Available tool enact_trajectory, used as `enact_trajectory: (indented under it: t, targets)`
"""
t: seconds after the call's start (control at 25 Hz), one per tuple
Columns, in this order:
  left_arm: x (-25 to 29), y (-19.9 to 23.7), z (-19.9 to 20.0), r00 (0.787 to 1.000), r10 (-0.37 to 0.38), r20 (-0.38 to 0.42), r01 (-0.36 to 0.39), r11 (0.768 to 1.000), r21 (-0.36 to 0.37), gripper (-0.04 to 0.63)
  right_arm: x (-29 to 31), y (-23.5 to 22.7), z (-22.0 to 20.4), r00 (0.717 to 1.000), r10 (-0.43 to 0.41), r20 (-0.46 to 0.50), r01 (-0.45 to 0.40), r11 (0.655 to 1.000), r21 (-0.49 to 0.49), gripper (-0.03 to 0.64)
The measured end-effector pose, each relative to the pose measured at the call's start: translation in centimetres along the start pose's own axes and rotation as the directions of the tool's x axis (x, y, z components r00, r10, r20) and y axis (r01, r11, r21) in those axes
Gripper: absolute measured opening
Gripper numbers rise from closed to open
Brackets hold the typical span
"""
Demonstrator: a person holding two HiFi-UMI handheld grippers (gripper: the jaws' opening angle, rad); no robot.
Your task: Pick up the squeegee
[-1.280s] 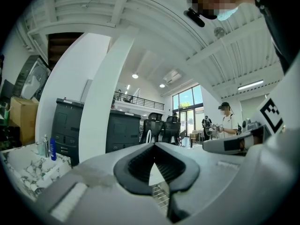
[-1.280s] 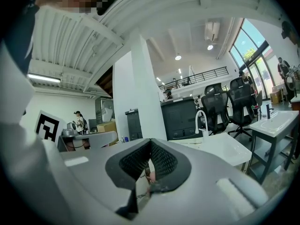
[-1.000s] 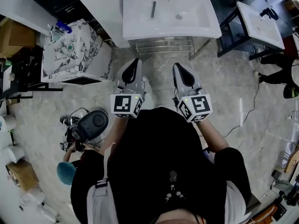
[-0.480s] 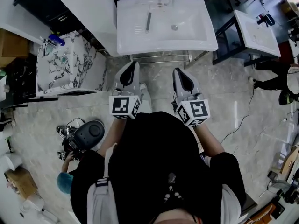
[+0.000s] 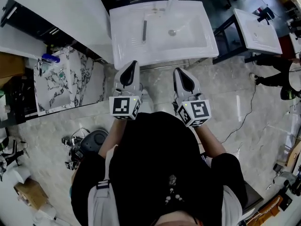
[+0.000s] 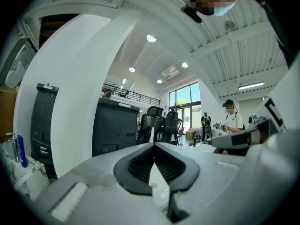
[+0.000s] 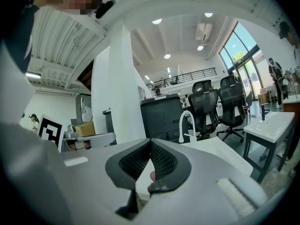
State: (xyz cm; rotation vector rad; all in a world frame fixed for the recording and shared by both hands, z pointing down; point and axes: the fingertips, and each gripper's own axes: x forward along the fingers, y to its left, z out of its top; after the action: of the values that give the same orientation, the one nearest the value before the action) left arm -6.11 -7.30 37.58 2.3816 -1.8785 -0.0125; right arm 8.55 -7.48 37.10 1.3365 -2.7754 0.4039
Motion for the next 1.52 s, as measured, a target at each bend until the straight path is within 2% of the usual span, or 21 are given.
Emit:
enact_trajectory:
  t: [0.24, 0.76, 1.16, 1.52]
  targets:
    - [4.8, 2.1, 0.3, 0.999, -0.044, -0.005, 0.044, 0.999, -0.008, 0.002, 4.2, -1.6, 0.9, 0.999, -0.039, -0.008, 0.039, 0.999, 0.002, 0.002]
    - [12.8, 8.8, -1.0, 0.996, -0.079, -0.037, 0.078, 0.997, -0.018, 0.002, 14.6, -2.2, 1.6, 0.997, -0.07, -0.02, 0.069, 0.997, -0.016, 0.002]
    - [15.7, 11.0, -2.8, 0.993, -0.085, -0.082, 0.083, 0.996, -0.026, 0.002, 17.7, -2.3, 1.8, 0.997, -0.072, -0.031, 0.072, 0.997, -0.018, 0.002]
    - [18.4, 11.9, -5.7, 0.988, -0.052, -0.145, 0.049, 0.999, -0.022, 0.002, 20.3, -3.7, 0.9, 0.997, -0.02, -0.071, 0.02, 1.0, -0.012, 0.002]
